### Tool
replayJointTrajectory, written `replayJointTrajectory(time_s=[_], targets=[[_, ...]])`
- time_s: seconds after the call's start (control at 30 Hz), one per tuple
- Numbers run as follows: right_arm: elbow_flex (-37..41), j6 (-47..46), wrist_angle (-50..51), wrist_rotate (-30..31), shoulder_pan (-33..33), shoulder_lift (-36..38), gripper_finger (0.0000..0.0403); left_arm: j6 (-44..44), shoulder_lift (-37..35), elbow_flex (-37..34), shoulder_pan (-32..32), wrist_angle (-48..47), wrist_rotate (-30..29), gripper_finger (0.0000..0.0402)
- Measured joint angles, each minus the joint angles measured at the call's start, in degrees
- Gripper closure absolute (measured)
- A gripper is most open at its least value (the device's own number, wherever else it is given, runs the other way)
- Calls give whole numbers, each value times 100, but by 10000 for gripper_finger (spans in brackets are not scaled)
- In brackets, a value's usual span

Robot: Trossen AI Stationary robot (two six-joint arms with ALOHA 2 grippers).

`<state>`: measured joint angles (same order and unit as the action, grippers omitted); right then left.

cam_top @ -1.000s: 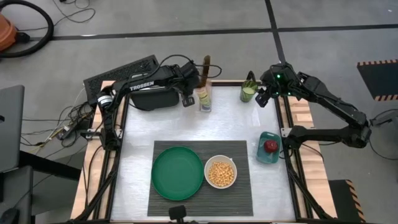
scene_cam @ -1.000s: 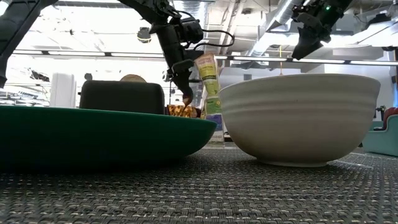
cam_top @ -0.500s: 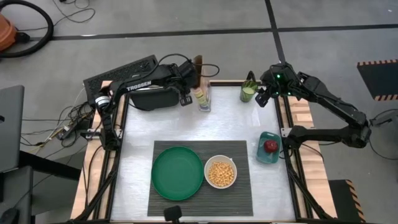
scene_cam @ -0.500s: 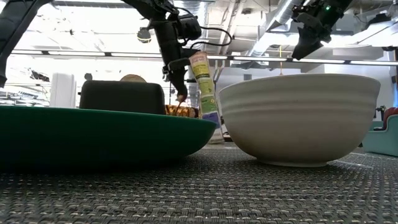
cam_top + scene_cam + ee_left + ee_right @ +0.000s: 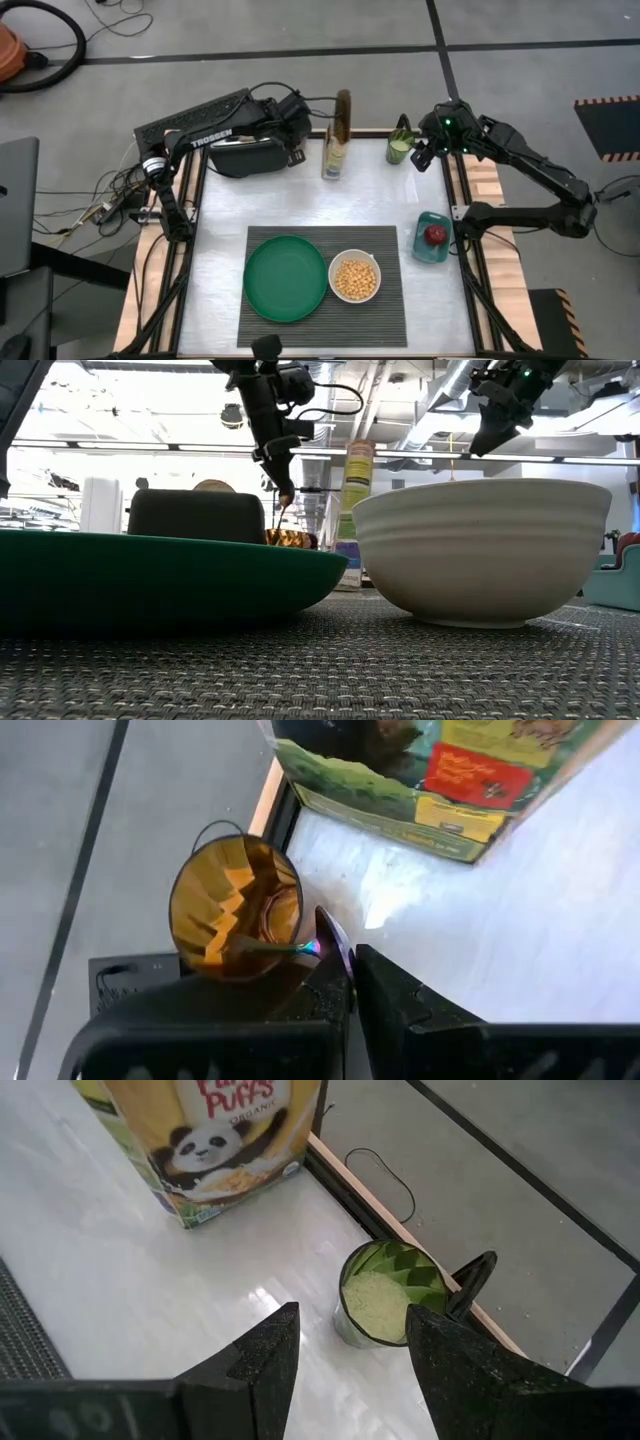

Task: Arrange a breakfast setting
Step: Put the spoon beside the bowl on the mat

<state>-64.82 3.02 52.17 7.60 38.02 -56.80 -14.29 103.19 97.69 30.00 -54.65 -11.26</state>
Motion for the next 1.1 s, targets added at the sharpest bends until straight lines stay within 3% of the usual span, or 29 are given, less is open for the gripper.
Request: replayJointTrajectory(time_s=[0.53, 0.7, 0.93, 1.1], targets=[[0, 1, -195, -24, -7, -98, 192, 826, -1015, 2, -18, 12, 126, 401], [0, 212, -474, -676, -102, -101, 192, 1099, -1484, 4, -121, 129, 559, 401], [0, 573, -1474, -1658, -859, -101, 192, 957, -2030, 11, -540, 212, 1800, 402], [0, 655, -2246, -1744, -1674, -101, 189, 596, -2130, 11, -1135, 213, 1934, 401]])
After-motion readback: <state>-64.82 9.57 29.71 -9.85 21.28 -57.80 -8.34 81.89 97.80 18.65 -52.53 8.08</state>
